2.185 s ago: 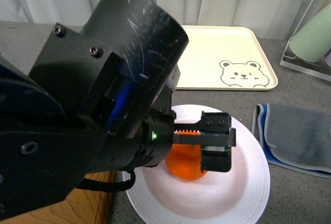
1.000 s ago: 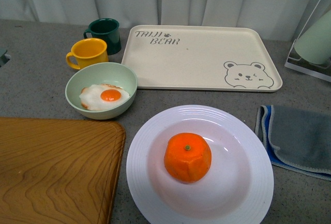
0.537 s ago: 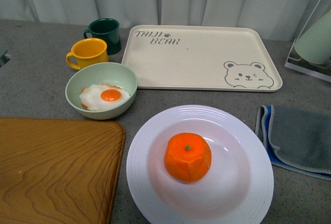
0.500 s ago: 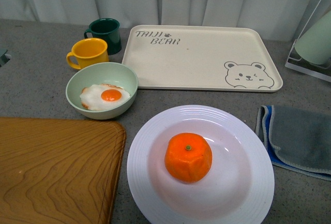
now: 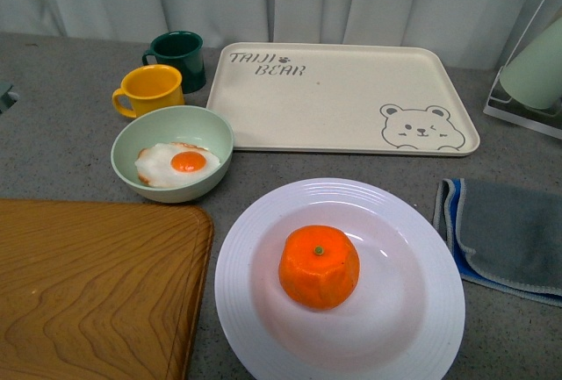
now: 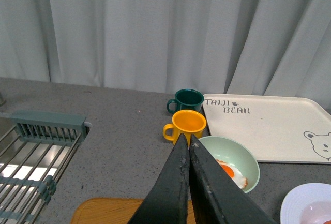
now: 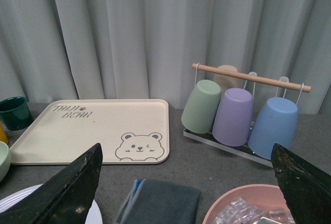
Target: Place orange and plate with both arms
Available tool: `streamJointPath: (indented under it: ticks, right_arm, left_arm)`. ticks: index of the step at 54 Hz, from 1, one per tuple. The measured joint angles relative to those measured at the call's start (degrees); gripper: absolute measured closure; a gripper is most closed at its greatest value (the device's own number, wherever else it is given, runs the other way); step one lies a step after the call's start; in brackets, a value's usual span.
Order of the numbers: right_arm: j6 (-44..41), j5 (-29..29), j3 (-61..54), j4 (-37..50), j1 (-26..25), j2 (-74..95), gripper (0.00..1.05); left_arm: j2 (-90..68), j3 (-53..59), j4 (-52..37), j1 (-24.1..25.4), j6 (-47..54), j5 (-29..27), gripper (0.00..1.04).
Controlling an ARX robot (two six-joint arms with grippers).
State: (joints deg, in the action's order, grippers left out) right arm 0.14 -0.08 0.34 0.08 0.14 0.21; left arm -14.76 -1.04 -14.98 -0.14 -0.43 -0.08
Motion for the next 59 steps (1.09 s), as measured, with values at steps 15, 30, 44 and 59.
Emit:
streamJointPath:
  ticks: [15, 30, 44, 59]
  right_arm:
    - [0.0, 0.0, 0.0, 0.0, 0.0, 0.0, 0.09]
    - [0.0, 0.0, 0.0, 0.0, 0.0, 0.0, 0.09]
    - [-5.6, 6.2, 1.2, -3.0, 2.3, 2.4, 0.09]
    - [9.3, -5.1, 11.2, 5.5, 10.6, 48.4, 0.09]
  left_arm:
    - [4.2, 0.0, 4.2, 0.0, 0.0, 0.0, 1.01]
    - [14.4, 0.0, 14.8, 0.0, 0.0, 0.1, 1.01]
    - [14.5, 0.0, 14.9, 0.0, 0.0, 0.1, 0.70]
    - [14.5, 0.0, 14.9, 0.0, 0.0, 0.1, 0.14]
